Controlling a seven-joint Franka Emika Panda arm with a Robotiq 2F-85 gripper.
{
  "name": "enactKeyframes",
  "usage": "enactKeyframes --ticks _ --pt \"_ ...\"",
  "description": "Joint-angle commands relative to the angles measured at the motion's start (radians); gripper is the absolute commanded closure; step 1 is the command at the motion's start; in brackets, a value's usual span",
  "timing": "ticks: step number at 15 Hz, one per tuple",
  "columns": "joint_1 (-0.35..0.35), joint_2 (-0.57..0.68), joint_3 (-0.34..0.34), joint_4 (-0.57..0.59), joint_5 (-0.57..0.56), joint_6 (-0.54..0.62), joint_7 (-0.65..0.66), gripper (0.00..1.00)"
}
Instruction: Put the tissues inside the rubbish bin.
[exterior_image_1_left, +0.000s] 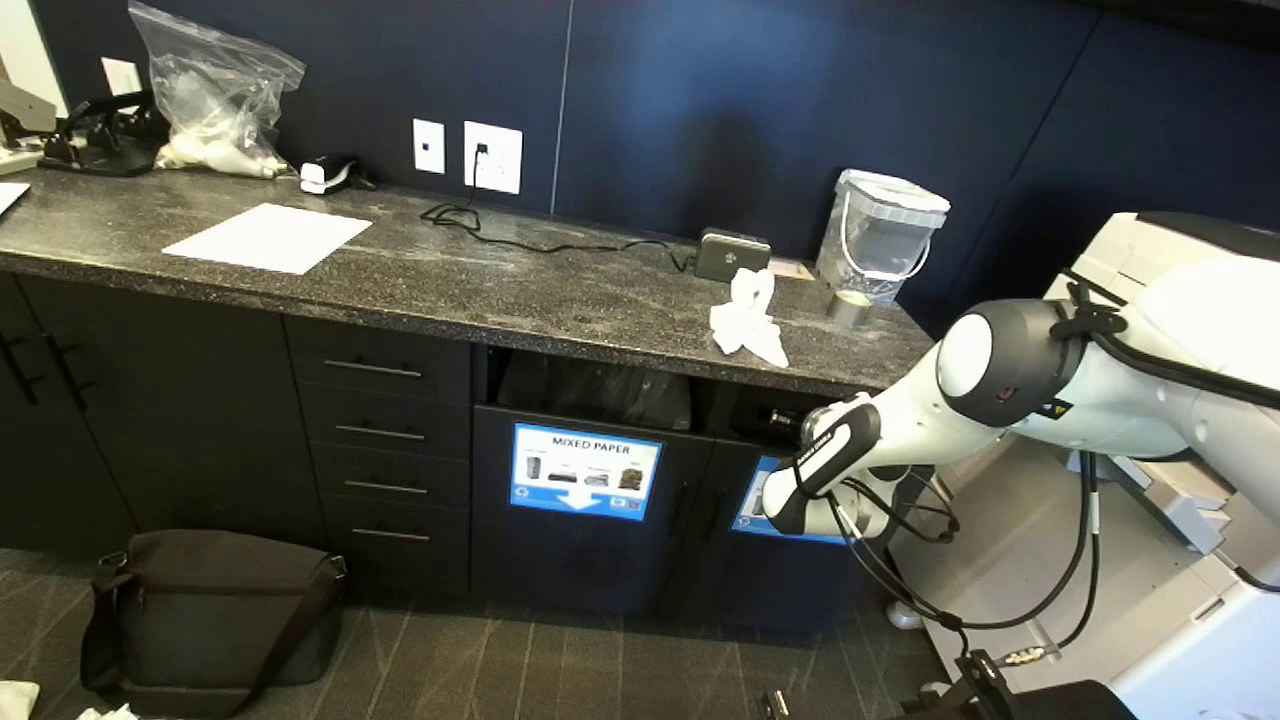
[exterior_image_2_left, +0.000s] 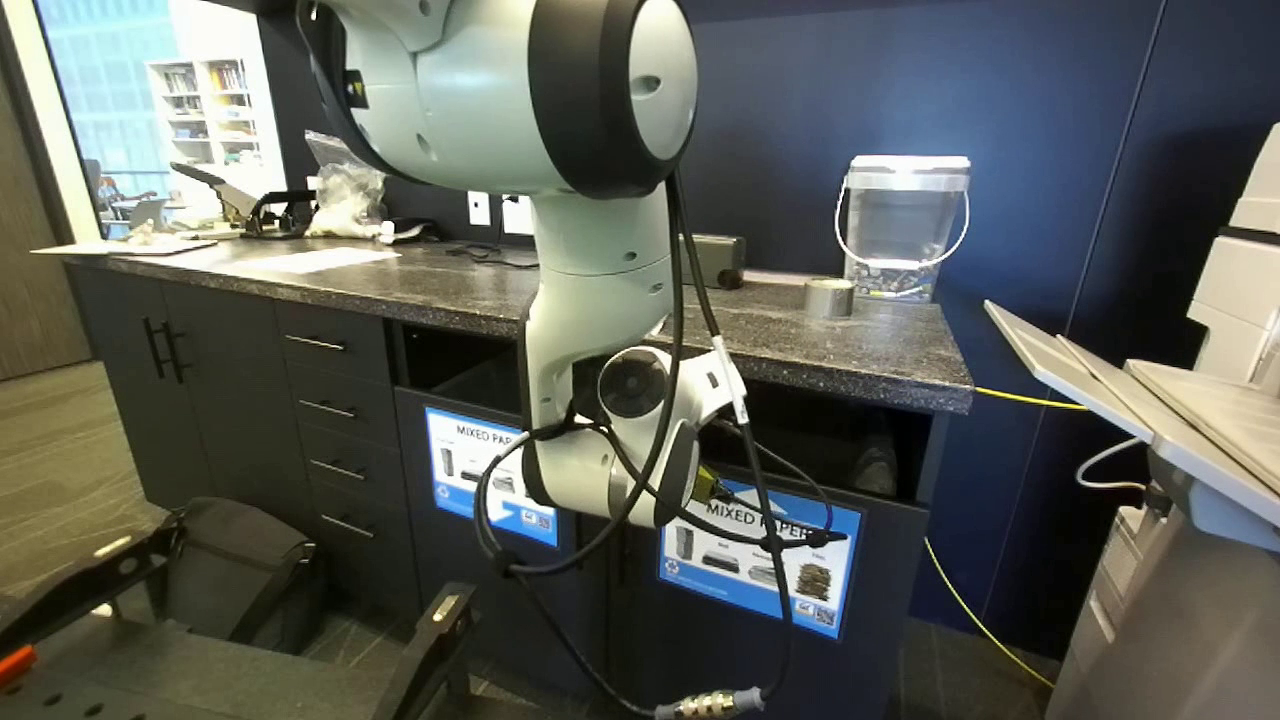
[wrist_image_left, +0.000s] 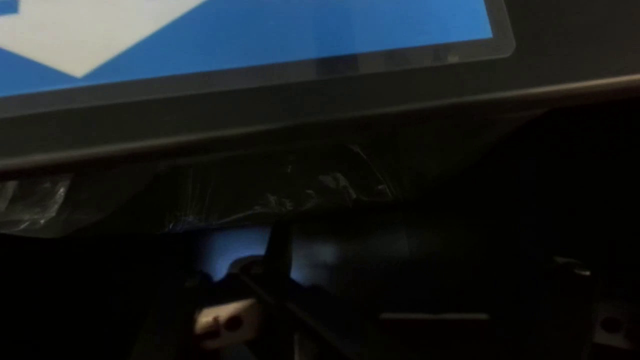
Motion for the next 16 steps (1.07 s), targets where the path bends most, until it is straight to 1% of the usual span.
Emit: enactKeyframes --ticks 1,4,6,8,10,12,13,16 --pt "-0.008 -0.049 -0.005 -0.055 -0.036 0.029 0.003 0.00" --pt "-0.011 -0.123 -0.007 -0.149 -0.039 0.024 0.005 0.00" --pt "-0.005 -0.194 -0.012 -0.232 -0.025 0.026 0.000 0.00" --pt "-0.002 -0.286 -0.016 -0.332 -0.016 -0.025 0.001 0.00" --pt "0.019 -0.379 -0.036 -0.420 0.010 -0.161 -0.026 0.00" --pt "0.028 -0.474 -0.040 -0.507 0.011 -0.272 -0.048 0.00" --pt "0.017 -0.525 -0.024 -0.550 -0.016 -0.337 -0.056 0.00" --pt "0.021 -0.670 0.016 -0.639 -0.018 -0.546 -0.097 0.00"
